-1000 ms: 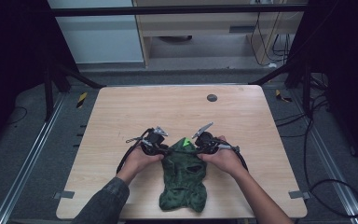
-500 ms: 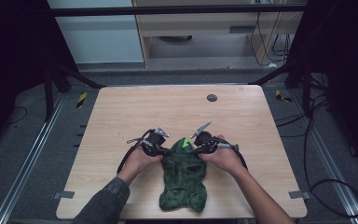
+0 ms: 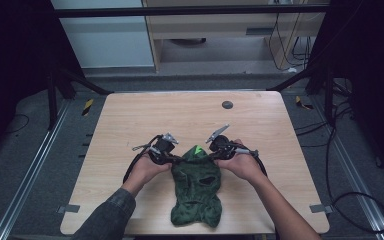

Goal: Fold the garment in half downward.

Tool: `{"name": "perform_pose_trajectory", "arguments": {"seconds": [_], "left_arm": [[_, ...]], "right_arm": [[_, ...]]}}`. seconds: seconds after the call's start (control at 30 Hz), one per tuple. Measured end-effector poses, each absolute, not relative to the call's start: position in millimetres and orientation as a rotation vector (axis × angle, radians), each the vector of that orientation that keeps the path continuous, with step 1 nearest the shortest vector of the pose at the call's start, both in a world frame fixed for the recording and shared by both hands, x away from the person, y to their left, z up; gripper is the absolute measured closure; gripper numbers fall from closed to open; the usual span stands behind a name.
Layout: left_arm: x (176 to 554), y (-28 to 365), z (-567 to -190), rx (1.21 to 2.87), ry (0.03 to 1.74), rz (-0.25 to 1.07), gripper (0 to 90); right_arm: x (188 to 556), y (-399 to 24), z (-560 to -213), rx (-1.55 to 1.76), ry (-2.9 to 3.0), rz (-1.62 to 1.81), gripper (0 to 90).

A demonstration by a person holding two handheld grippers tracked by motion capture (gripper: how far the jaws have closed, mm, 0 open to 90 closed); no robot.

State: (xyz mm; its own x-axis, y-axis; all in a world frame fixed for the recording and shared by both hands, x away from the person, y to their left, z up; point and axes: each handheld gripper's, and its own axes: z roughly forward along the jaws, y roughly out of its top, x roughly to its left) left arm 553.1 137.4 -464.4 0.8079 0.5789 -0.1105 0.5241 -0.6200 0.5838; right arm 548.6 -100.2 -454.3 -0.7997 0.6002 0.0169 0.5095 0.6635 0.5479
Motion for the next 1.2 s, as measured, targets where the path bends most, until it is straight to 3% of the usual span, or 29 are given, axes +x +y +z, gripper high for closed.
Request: {"name": "perform_pose_trajectory", "arguments": {"seconds": [1.2], "left_arm": [[571, 145, -414, 2.334, 0.797, 0.248, 88.5]], "right_arm": [[561, -99, -417, 0.865, 2.604, 0.888, 86.1]]}}
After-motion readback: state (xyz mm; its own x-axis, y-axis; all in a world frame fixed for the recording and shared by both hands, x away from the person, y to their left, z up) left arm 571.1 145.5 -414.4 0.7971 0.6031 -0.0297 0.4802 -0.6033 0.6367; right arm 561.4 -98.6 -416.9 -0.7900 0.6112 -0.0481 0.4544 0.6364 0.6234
